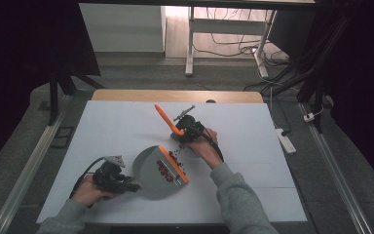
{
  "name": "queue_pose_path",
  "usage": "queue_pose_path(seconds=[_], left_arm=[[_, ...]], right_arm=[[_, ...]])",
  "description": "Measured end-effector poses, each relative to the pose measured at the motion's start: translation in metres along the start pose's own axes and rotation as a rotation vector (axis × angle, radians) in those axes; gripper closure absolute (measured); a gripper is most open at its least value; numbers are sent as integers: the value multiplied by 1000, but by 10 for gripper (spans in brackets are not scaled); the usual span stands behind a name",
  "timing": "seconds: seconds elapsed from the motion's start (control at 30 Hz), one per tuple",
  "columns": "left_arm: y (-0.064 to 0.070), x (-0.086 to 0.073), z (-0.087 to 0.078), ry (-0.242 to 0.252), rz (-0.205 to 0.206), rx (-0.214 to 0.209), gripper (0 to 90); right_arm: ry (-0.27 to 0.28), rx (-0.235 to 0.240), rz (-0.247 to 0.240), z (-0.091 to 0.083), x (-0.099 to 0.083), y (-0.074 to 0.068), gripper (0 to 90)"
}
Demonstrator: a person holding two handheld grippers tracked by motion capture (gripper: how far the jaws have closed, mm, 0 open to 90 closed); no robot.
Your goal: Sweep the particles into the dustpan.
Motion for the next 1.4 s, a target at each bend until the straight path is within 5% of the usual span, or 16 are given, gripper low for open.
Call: queue_pose_path(seconds=[0.5, 0.73, 0.83, 0.87, 1.0, 1.17, 1.2, 1.4], left_arm=[[0, 0, 0, 0, -1, 3, 618], [0, 0, 0, -2, 0, 3, 618], [0, 0, 0, -1, -2, 2, 618], [0, 0, 0, 0, -2, 3, 619], [0, 0, 0, -1, -1, 3, 618], [0, 0, 0, 0, -1, 5, 618], [0, 0, 0, -1, 0, 4, 618], [1, 0, 0, 0, -1, 5, 618]], right_arm=[[18, 98, -86, -7, -9, -40, 704], [71, 195, -67, -13, -10, -57, 705], [86, 227, -100, -17, -7, -70, 705], [112, 269, -134, -21, -4, -79, 705], [141, 254, -160, -30, 0, -85, 705], [176, 192, -106, -41, -1, -70, 705], [179, 160, -80, -42, -4, -57, 705], [146, 118, -14, -36, -16, -29, 705]])
Point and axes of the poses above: each handheld gripper's, and its own axes: z roughly forward along the jaws, x roughly out of its top, y roughly to its right, the point moved 4 cm from there along z, roughly forward along the jaws, and after that the axes turned 12 degrees about -y, right-handed, at the moved point
